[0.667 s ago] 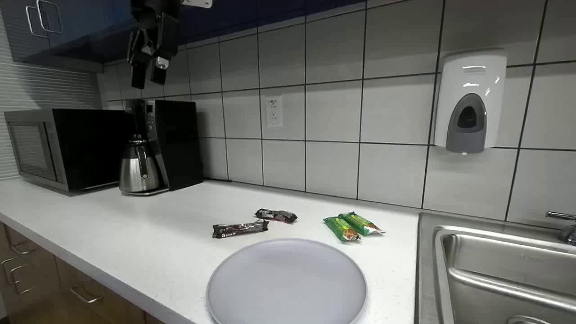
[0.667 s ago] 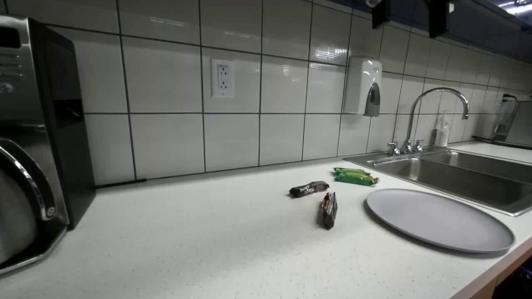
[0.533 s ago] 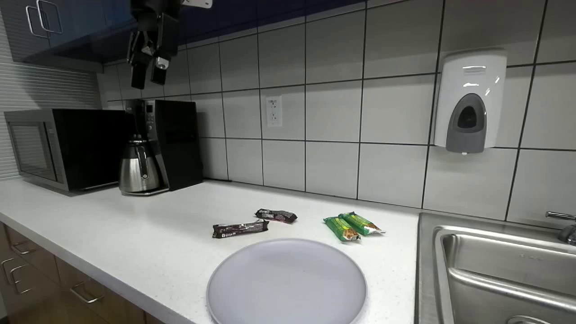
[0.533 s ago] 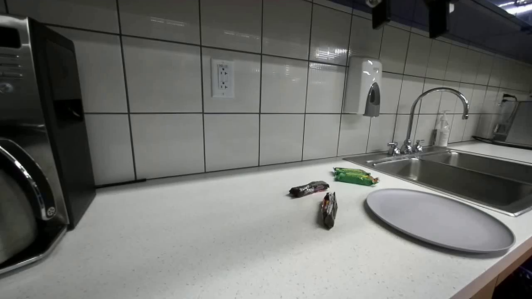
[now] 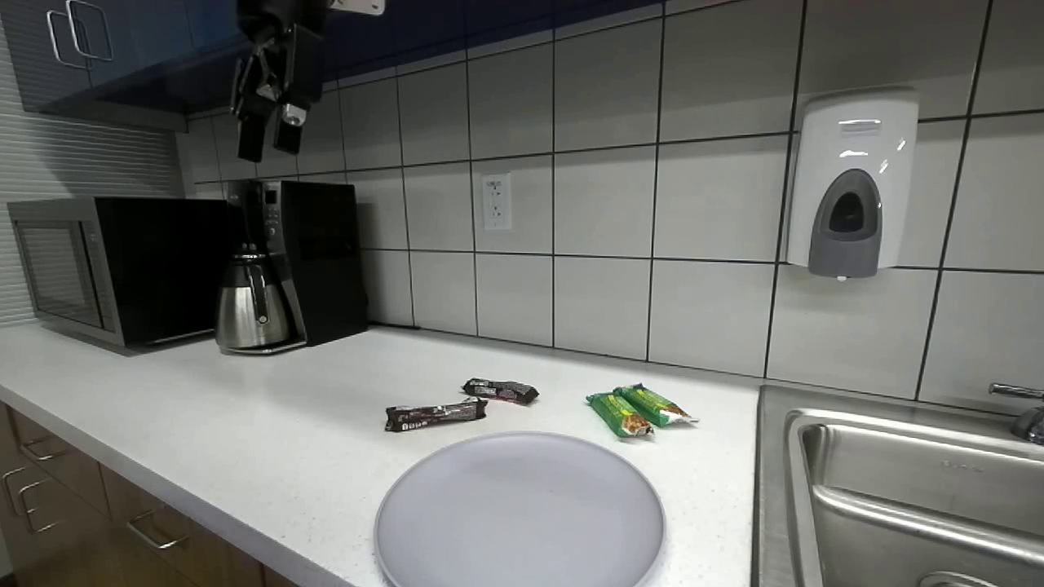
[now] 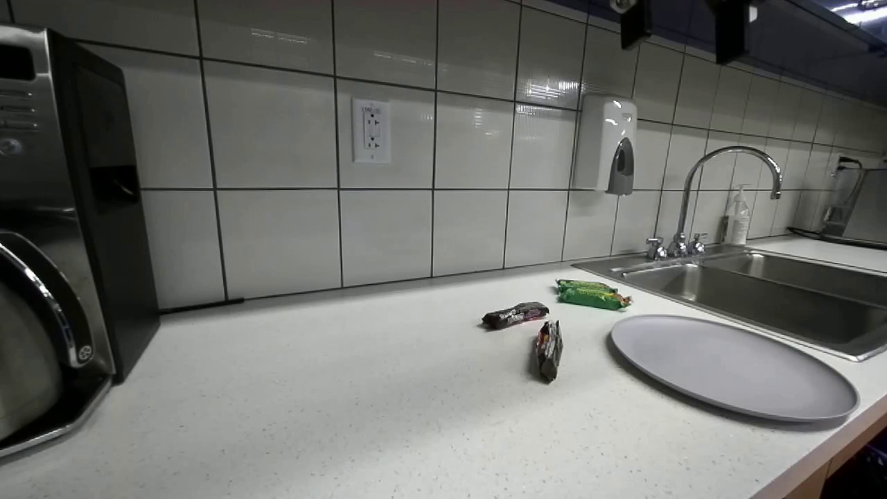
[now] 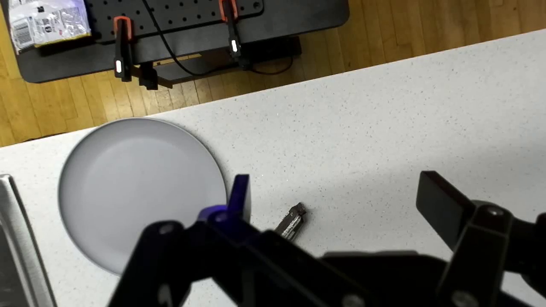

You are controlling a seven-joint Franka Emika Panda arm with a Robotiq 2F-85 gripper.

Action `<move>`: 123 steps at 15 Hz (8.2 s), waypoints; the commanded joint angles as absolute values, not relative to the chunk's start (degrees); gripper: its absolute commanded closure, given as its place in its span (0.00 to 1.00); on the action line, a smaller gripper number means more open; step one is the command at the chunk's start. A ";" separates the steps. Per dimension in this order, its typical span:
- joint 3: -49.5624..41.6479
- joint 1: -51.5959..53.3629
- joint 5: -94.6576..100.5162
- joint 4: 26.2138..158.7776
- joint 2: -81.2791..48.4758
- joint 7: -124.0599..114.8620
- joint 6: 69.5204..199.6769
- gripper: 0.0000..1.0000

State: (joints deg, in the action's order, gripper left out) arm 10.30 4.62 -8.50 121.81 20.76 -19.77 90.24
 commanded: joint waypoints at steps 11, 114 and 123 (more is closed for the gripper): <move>11.04 4.37 -6.56 130.58 22.23 -24.20 102.40 0.00; -0.77 8.95 0.53 130.73 -8.37 -52.27 141.44 0.95; -1.23 5.23 0.53 140.66 0.19 -50.86 141.34 0.95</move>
